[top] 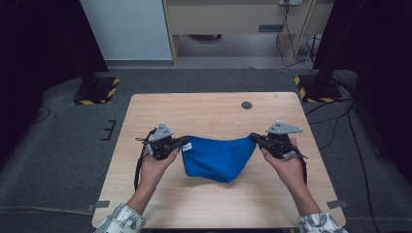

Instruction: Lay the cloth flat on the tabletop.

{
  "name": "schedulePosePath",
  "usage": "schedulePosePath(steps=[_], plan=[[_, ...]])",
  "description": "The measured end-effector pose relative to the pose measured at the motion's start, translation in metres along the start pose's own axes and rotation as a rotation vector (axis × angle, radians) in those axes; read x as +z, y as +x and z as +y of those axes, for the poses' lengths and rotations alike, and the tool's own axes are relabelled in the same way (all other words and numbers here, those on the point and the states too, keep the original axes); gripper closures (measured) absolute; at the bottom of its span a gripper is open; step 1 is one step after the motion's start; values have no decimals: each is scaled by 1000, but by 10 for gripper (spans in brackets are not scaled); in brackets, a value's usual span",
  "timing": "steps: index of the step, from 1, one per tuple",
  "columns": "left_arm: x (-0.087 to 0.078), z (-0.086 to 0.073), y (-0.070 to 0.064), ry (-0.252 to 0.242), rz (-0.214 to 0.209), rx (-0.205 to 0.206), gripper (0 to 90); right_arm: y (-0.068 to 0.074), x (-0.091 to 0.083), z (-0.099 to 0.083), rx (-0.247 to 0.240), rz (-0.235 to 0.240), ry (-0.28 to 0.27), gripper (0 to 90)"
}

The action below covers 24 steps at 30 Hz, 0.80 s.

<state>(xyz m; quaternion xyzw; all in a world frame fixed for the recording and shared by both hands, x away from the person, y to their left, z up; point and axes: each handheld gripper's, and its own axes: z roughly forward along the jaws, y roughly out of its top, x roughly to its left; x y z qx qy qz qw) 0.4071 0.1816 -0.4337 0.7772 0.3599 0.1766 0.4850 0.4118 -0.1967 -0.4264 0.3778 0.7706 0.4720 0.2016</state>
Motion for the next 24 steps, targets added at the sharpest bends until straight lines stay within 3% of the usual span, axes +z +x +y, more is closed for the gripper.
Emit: schedulePosePath(steps=[5, 10, 17, 24], plan=[[-3, 13, -5, -27, -22, -4, 880, -3, -15, 8, 6, -8, -26, 884], [-11, 30, -14, -37, -19, 42, 880, 1, -37, 22, -21, -11, -63, 883], [-18, 45, -21, -62, -27, 61, 880, 7, -47, 32, -48, -6, -93, 884], [-31, 47, -24, -85, -27, 67, 879, 11, -55, 38, -60, -2, -112, 884]])
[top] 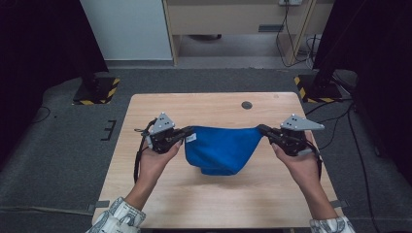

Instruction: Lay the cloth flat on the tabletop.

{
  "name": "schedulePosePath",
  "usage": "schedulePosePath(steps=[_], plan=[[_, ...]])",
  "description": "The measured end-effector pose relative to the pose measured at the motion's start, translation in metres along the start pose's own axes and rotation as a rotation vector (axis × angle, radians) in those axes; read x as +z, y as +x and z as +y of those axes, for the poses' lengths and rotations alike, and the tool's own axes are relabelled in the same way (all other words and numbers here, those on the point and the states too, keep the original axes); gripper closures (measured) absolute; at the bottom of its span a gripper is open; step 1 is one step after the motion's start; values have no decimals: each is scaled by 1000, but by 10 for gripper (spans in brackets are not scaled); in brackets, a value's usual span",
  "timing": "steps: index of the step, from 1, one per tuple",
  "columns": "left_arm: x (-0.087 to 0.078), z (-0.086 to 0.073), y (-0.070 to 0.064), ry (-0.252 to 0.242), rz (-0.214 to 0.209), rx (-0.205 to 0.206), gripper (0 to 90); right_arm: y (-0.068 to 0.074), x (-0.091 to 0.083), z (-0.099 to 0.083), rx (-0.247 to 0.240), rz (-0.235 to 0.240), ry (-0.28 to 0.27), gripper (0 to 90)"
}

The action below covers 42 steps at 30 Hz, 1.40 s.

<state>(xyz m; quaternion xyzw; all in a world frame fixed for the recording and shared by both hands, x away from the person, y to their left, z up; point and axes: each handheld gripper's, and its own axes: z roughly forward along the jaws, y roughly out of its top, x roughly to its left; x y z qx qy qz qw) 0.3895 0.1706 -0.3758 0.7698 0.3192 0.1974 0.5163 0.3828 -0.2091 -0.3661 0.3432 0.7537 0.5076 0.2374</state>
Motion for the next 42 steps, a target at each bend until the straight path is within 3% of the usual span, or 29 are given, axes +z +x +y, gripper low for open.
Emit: schedulePosePath(steps=[8, 16, 22, 26, 29, 31, 33, 37, 42], plan=[[-1, -4, 2, 7, 2, -5, 879, 5, -2, -1, -14, 3, 7, 883], [-5, -2, 5, 2, 11, -10, 880, -4, -4, -4, -1, -14, 9, 884], [-13, 3, 5, -15, 11, -9, 881, -7, -12, -3, 6, -20, -6, 885], [-24, 6, 2, -20, 17, -5, 880, 0, -24, 3, -7, -10, -33, 885], [-35, 9, -4, -29, 6, -6, 880, 6, -38, 7, -29, -8, -51, 885], [-45, 12, -12, -39, -1, 11, 880, 12, -55, 12, -46, -10, -70, 884], [-55, 17, -21, -51, -12, 24, 879, 15, -62, 13, -49, -8, -78, 884], [-83, 32, -47, -95, -22, 84, 877, 28, -95, 22, -84, -12, -125, 884], [-99, 45, -63, -112, -19, 133, 875, 38, -121, 30, -112, -19, -168, 883]])
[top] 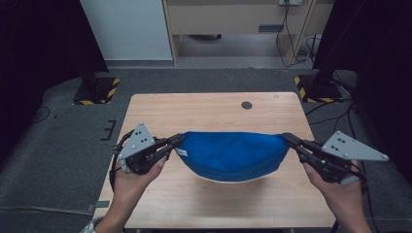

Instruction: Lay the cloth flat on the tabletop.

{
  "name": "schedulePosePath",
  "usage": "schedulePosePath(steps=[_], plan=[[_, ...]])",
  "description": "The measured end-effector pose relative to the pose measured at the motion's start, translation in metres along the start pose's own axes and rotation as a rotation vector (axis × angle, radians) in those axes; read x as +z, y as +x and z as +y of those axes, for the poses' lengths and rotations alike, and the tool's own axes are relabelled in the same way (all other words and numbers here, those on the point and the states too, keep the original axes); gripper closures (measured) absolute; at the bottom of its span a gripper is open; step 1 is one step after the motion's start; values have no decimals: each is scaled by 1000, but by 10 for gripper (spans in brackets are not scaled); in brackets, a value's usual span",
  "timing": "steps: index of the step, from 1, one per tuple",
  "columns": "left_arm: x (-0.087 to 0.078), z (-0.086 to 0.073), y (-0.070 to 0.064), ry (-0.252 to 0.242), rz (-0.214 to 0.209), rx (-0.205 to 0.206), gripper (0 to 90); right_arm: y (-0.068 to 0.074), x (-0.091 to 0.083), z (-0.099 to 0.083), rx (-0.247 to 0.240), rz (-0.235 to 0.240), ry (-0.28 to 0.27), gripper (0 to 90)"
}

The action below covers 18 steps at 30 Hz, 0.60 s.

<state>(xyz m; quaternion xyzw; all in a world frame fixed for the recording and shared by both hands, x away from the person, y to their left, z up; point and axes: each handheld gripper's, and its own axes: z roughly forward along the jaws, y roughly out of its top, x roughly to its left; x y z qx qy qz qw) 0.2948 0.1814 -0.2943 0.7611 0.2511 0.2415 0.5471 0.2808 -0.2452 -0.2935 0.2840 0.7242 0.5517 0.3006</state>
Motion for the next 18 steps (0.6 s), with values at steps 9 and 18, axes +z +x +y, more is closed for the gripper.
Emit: schedulePosePath(steps=[9, 18], plan=[[57, -17, 29, 144, 23, 1, 853, -18, 36, -14, -10, -42, 128, 882], [155, -83, 91, 309, 45, -144, 848, -65, 153, -94, 55, -92, 319, 883]])
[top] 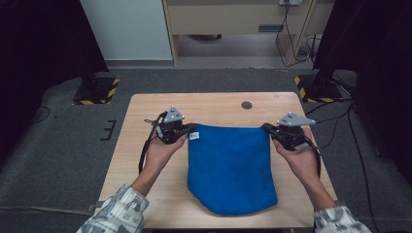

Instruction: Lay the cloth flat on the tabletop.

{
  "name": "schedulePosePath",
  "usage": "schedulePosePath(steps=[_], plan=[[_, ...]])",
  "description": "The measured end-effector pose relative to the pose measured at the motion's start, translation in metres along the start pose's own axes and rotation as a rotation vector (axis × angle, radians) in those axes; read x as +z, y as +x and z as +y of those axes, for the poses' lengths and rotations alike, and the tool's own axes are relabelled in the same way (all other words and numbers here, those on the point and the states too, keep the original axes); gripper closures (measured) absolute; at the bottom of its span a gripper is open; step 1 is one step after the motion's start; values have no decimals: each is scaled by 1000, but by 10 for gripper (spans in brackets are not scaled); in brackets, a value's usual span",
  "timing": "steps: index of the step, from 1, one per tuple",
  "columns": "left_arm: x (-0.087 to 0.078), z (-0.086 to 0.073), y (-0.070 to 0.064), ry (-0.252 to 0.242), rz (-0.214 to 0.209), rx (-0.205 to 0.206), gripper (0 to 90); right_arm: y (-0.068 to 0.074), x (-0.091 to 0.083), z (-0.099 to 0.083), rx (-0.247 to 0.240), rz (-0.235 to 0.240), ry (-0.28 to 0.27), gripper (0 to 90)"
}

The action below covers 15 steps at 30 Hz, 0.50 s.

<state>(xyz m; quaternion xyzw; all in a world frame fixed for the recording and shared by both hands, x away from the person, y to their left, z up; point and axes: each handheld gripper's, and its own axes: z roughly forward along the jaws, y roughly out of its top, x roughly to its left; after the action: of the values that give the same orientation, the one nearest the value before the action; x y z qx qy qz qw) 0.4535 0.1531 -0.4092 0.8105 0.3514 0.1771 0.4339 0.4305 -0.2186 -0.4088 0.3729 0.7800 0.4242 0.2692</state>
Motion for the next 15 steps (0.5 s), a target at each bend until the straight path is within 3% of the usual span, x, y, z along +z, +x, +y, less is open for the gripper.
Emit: schedulePosePath(steps=[6, 10, 15], plan=[[42, -12, 26, 55, 30, -59, 844, -19, 57, -25, 64, -18, 79, 883], [55, -20, 36, 71, 39, -86, 839, -21, 70, -30, 75, -15, 89, 882], [56, -21, 38, 54, 49, -91, 847, -23, 74, -29, 77, -17, 67, 881]])
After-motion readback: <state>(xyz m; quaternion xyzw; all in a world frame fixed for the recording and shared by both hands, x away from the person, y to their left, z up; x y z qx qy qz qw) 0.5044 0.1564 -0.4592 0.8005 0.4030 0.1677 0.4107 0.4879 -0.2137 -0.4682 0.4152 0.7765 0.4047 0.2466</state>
